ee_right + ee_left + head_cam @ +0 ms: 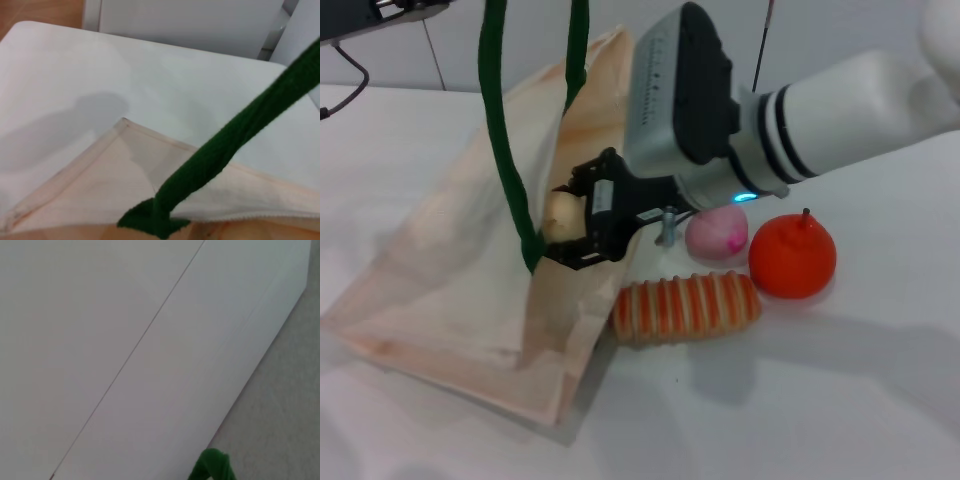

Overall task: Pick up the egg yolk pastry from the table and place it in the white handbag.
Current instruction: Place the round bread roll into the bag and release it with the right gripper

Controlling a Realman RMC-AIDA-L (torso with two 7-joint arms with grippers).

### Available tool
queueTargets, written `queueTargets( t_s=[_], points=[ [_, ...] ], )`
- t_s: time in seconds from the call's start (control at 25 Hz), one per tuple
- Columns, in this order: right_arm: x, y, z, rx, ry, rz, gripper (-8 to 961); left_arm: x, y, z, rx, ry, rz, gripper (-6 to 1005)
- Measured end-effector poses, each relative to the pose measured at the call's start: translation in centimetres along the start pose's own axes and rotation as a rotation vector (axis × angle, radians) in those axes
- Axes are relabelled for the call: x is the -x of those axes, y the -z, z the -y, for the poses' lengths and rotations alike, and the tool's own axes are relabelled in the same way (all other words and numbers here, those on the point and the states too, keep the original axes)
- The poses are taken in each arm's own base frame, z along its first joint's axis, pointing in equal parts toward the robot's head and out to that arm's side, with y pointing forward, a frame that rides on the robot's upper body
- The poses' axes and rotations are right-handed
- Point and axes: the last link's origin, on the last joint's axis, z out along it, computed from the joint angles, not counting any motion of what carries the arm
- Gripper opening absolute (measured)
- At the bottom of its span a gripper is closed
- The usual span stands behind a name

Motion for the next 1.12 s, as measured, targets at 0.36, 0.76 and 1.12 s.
queueTargets(
  t_s=[0.36, 0.76, 1.12],
  points=[
    [1.6, -1.1, -0.7, -0.012, 0.061, 0.054, 646, -0.1, 0.0, 0.0, 0.002, -0.002, -0.003, 290],
    [1.4, -1.1, 0.5, -0.104, 0.045, 0.066, 664, -0.1, 0.5, 0.0, -0.006, -0.004, -0.026, 298],
    [-0.2, 0.1, 1.5, -0.149, -0.077, 0.067, 753, 0.2, 2.3, 0.4, -0.044, 0.000, -0.090, 305]
  ],
)
